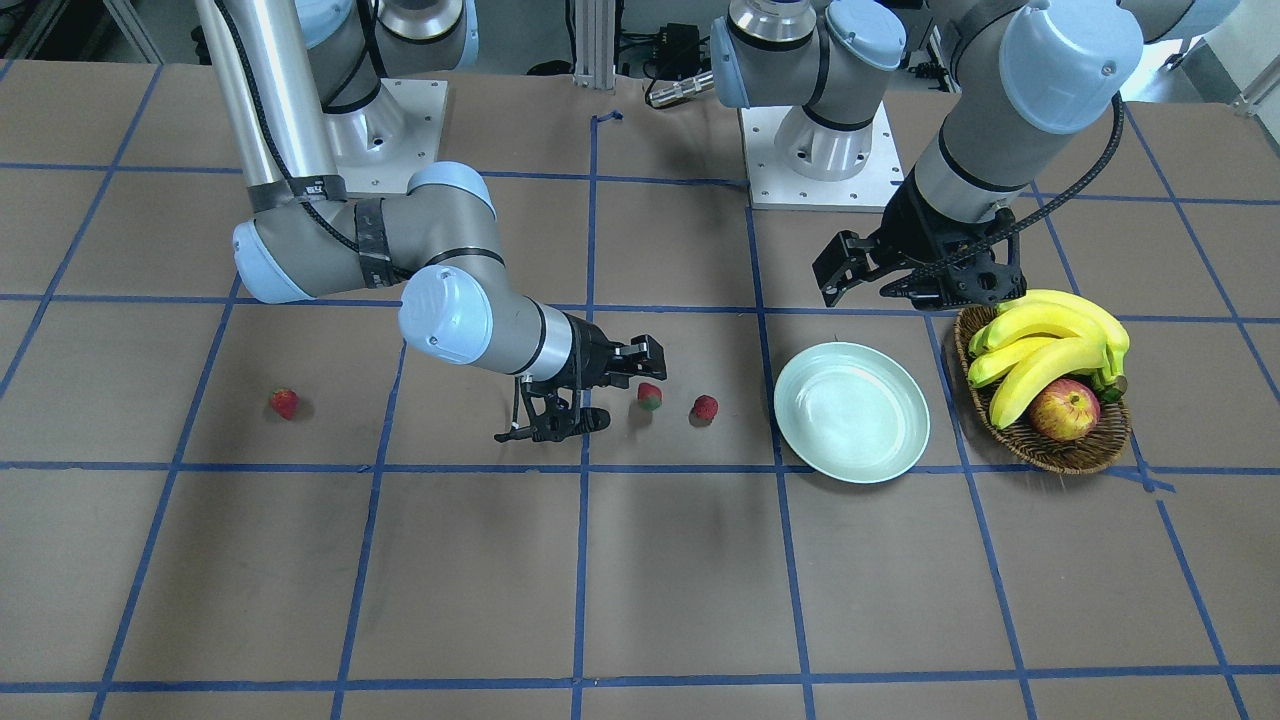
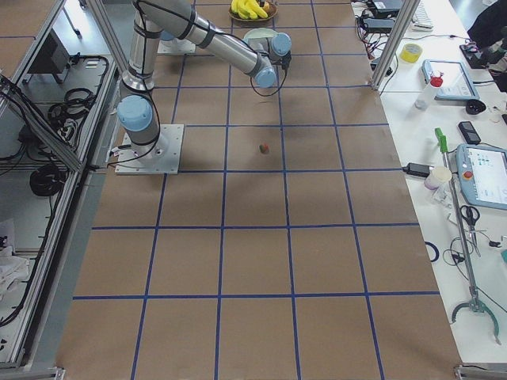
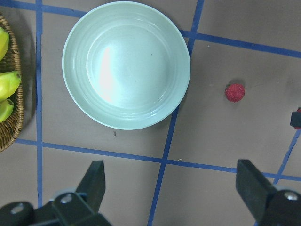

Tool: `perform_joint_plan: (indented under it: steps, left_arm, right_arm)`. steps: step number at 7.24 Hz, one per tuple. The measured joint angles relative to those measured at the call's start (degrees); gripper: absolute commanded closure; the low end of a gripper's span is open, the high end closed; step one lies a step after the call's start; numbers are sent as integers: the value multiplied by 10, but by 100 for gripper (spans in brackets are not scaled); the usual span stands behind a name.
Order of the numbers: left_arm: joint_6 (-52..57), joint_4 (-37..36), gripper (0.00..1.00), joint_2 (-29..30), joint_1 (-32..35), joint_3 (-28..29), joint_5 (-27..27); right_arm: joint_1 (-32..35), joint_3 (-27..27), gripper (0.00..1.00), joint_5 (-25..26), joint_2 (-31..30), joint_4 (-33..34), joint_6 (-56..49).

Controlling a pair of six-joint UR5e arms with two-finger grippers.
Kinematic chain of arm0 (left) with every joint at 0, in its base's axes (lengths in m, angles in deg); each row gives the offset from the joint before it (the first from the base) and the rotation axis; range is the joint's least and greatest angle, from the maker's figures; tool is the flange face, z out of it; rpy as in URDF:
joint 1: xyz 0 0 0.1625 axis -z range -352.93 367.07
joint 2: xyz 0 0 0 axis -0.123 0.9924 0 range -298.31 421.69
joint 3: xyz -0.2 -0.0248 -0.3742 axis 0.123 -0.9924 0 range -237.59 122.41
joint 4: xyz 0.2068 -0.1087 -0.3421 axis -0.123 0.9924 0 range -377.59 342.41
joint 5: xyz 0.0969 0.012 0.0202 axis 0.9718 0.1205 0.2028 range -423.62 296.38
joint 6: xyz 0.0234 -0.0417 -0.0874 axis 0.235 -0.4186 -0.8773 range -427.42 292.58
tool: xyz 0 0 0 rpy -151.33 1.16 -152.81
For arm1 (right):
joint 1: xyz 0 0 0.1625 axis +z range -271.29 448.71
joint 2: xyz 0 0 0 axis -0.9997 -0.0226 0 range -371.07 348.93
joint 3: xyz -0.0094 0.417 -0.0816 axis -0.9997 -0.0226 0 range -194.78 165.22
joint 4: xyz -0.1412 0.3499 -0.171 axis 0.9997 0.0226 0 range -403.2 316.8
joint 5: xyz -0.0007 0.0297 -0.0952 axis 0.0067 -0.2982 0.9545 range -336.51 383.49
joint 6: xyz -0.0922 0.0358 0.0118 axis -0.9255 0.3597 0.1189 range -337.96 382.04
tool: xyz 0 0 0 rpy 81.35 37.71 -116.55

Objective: Collect all strawberries into plate
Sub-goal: 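Carry the strawberry toward the plate and release it beside the first one, then grasp the lone far strawberry with the right gripper while the left approaches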

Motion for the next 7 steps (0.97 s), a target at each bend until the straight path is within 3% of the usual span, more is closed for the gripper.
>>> perform_joint_plan:
  steps: [2, 3, 7]
  left_arm:
    - [-2, -4, 0, 4, -1, 0, -3]
    - [-5, -16, 0, 10, 0, -1, -12]
    - [-8, -201, 0, 60, 21, -58, -107]
  right_arm:
    - [-1, -5, 0, 9, -4, -2, 2]
    - [-6, -9, 0, 47, -16, -6, 0]
    - [-70, -1, 0, 397, -64, -43, -155]
